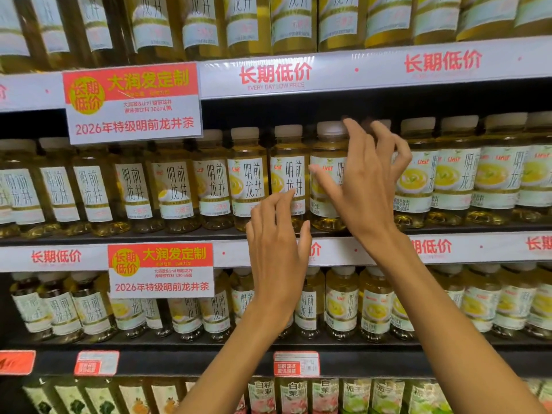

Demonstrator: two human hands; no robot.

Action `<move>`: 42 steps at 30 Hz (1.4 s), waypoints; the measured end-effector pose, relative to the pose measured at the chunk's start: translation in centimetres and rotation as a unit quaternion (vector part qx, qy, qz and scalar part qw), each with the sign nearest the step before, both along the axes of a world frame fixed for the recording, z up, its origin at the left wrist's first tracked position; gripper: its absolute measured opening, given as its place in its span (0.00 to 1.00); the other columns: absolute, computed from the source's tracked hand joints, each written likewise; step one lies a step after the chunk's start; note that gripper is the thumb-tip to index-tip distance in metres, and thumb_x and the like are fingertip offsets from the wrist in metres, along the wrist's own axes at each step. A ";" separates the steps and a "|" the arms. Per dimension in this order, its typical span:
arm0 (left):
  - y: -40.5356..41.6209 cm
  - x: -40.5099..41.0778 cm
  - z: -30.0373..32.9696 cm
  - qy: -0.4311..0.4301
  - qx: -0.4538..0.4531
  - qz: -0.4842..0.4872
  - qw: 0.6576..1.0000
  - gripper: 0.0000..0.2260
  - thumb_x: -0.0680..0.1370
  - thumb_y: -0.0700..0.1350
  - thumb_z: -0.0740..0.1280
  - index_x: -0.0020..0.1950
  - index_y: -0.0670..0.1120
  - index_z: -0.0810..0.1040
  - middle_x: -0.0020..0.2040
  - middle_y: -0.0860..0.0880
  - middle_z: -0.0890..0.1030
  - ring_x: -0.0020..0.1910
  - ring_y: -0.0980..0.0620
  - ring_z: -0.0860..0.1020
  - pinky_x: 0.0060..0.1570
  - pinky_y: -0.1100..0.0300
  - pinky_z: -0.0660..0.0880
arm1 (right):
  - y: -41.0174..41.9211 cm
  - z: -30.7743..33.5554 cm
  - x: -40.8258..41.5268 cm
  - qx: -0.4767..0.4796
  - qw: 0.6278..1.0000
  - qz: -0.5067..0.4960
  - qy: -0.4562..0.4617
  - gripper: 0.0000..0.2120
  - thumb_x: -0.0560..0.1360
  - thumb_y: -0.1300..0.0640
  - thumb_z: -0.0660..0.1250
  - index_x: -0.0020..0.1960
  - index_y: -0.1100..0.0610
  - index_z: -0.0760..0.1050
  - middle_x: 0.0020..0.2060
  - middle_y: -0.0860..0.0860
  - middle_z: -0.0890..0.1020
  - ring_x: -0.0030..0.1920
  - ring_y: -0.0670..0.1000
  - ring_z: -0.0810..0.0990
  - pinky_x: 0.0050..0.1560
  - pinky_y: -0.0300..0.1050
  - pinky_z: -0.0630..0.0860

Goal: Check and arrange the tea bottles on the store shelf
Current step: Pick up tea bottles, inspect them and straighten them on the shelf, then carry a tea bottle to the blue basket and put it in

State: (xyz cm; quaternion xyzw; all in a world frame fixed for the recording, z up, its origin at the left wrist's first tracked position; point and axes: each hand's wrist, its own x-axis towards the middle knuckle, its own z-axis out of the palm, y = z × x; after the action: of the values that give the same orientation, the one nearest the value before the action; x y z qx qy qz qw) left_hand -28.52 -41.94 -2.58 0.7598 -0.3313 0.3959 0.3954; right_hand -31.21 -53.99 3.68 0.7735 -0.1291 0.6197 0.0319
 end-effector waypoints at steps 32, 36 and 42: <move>1.3 -6.5 -2.8 0.556 -0.155 -0.580 0.575 0.20 0.73 0.58 0.65 0.61 0.52 0.81 0.56 0.43 0.82 0.47 0.46 0.82 0.44 0.54 0.81 | -0.8 -3.0 -8.7 0.522 0.592 0.614 0.022 0.14 0.79 0.53 0.62 0.56 0.63 0.74 0.42 0.53 0.83 0.48 0.53 0.82 0.49 0.46 0.79; 0.6 -7.4 -5.0 0.627 -0.135 -0.591 0.489 0.24 0.78 0.59 0.59 0.66 0.46 0.76 0.51 0.37 0.82 0.38 0.46 0.82 0.33 0.56 0.79 | -1.6 -5.5 -10.3 0.562 0.509 0.652 -0.018 0.06 0.75 0.55 0.65 0.46 0.58 0.72 0.38 0.54 0.79 0.45 0.53 0.84 0.50 0.50 0.80; -0.8 -7.0 -9.6 0.714 -0.055 -0.486 0.501 0.16 0.76 0.54 0.60 0.52 0.48 0.85 0.44 0.44 0.84 0.35 0.48 0.80 0.32 0.57 0.77 | -2.2 -11.9 -14.6 0.610 0.501 0.604 -0.107 0.11 0.74 0.56 0.64 0.34 0.55 0.78 0.31 0.51 0.81 0.40 0.52 0.82 0.50 0.49 0.77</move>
State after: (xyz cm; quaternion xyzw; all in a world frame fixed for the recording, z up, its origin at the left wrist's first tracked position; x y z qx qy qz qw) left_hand -35.56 -42.73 -12.15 0.4804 -0.2310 -0.5183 0.6687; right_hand -45.84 -56.17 -8.17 0.4186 0.0211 0.3335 -0.8445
